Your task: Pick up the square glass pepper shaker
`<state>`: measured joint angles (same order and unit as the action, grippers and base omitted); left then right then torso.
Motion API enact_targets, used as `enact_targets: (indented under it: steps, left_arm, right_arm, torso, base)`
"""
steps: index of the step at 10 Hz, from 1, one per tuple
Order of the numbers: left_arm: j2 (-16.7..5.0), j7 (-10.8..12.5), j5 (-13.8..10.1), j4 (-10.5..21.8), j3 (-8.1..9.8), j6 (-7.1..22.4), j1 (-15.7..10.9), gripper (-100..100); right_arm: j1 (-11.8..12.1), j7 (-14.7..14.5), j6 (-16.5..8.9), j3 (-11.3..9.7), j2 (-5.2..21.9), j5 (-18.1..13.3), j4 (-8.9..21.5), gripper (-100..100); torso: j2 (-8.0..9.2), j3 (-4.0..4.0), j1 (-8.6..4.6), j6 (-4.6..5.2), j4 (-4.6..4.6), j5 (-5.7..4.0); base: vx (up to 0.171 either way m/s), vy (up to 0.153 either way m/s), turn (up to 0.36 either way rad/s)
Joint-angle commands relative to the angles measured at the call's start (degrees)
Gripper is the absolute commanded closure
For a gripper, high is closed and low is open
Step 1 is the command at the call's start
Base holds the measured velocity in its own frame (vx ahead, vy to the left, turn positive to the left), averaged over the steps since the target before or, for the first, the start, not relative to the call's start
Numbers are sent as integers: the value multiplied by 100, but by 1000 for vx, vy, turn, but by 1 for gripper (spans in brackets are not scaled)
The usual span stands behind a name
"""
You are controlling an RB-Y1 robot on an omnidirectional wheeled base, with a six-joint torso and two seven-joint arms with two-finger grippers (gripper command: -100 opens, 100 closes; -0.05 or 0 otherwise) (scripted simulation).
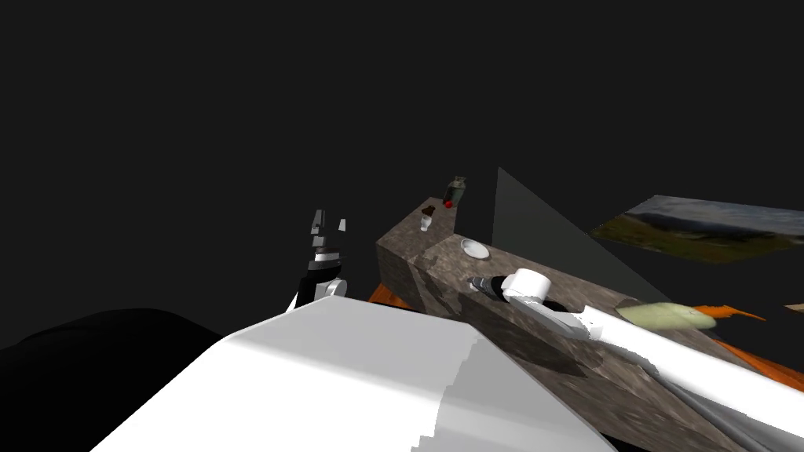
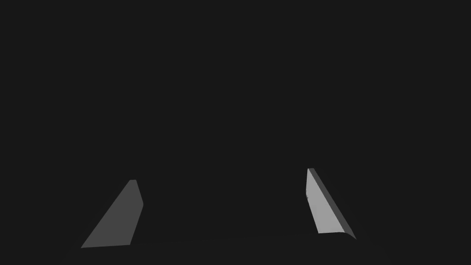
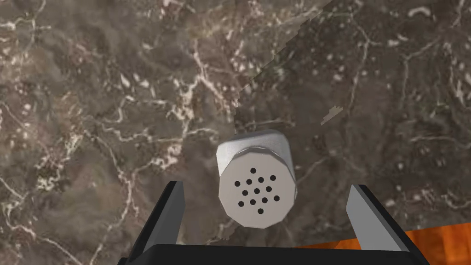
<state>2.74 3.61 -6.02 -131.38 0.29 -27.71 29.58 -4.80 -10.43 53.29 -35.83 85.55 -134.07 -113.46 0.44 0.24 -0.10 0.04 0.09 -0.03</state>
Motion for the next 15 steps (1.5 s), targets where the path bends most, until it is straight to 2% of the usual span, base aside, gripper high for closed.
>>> enact_targets:
  steps: [1,6,7,8,12,13,14,15]
  left_arm:
    - [0,0,0,0,0,0,0,0]
    - [0,0,0,0,0,0,0,0]
    - [0,0,0,0,0,0,1,0]
    - [0,0,0,0,1,0,2,0]
    - [0,0,0,0,1,0,3,0]
    - [0,0,0,0,1,0,3,0]
    - [0,0,0,0,1,0,3,0]
    - [-1,0,0,-1,2,-1,5,0]
  right_arm:
    - [-12,3,-47,0,-66,53,256,-100]
    - [-29,27,-169,16,-227,243,1010,-100]
    - [-31,-2,-157,24,-180,251,923,-100]
    - [-30,3,-163,25,-182,255,937,100]
    - [-30,3,-160,24,-180,254,937,100]
    - [-30,2,-161,25,-180,254,936,0]
    - [-22,17,-120,10,-163,167,708,100]
    - [-19,13,-96,6,-130,129,558,100]
  torso:
    - [0,0,0,0,0,0]
    - [-11,-7,-1,-4,-4,-5]
    - [-17,-11,-3,-6,-6,-9]
    - [-34,-20,-7,-1,-9,-10]
    - [-57,-34,-14,-3,-15,-13]
    - [-57,-35,-14,-3,-16,-13]
    - [-58,-35,-14,-2,-16,-13]
    - [-70,-41,-18,13,-18,-12]
  base:
    - [-116,-25,278]
    - [-99,-2,239]
    - [-45,2,41]
    - [-8,1,-10]
    - [0,0,0]
    - [0,0,0]
    - [70,-12,-320]
    - [124,5,-353]
